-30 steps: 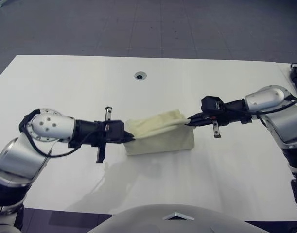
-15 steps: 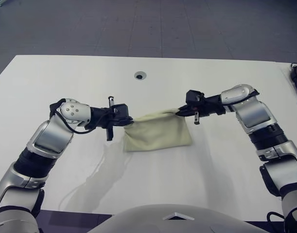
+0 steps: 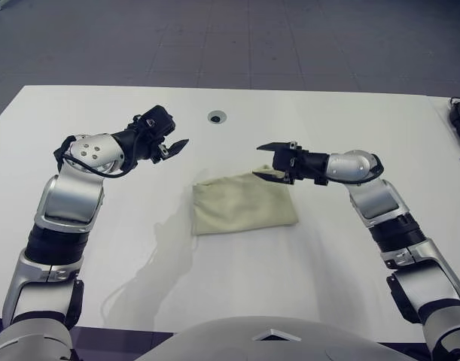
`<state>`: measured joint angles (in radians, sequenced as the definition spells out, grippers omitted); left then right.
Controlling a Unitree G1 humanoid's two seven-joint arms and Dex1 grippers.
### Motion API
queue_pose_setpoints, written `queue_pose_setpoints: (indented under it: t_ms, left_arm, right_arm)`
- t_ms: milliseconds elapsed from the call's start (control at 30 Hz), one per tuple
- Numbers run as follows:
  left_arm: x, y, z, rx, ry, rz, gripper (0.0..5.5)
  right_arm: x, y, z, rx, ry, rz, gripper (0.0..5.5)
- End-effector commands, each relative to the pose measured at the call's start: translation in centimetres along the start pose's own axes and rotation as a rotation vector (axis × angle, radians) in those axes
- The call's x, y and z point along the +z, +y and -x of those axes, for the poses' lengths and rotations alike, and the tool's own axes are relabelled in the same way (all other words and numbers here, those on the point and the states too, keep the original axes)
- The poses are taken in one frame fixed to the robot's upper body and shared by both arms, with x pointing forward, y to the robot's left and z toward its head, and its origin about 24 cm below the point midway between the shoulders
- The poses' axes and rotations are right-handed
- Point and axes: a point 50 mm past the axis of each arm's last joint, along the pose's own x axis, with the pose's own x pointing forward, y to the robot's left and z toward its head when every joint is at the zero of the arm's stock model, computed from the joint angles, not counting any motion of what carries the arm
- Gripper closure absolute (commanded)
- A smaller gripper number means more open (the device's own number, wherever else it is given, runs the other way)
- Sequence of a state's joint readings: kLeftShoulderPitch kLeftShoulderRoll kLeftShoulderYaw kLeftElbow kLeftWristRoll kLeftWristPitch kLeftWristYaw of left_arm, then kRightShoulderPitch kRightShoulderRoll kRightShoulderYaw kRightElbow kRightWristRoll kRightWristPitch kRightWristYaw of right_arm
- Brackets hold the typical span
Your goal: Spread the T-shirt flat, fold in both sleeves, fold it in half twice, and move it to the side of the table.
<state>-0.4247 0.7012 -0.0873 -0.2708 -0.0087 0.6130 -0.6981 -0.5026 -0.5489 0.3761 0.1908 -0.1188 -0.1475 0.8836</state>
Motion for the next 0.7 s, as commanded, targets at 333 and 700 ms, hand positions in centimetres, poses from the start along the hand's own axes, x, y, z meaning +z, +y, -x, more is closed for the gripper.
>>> queue_pose_setpoints:
  t_ms: [333, 700]
  left_arm:
    - [-0.3, -0.9, 1.5, 0.085, 0.026, 0.05, 0.1]
    - [-0.6, -0.7, 2.9, 0.304, -0.045, 0.245, 0.1]
  right_arm:
    - [-4.1, 5.1, 7.7, 0.255, 0.225, 0.181, 0.13]
    - [3.4, 1.6, 7.6, -0.007, -0.066, -0.416, 0.13]
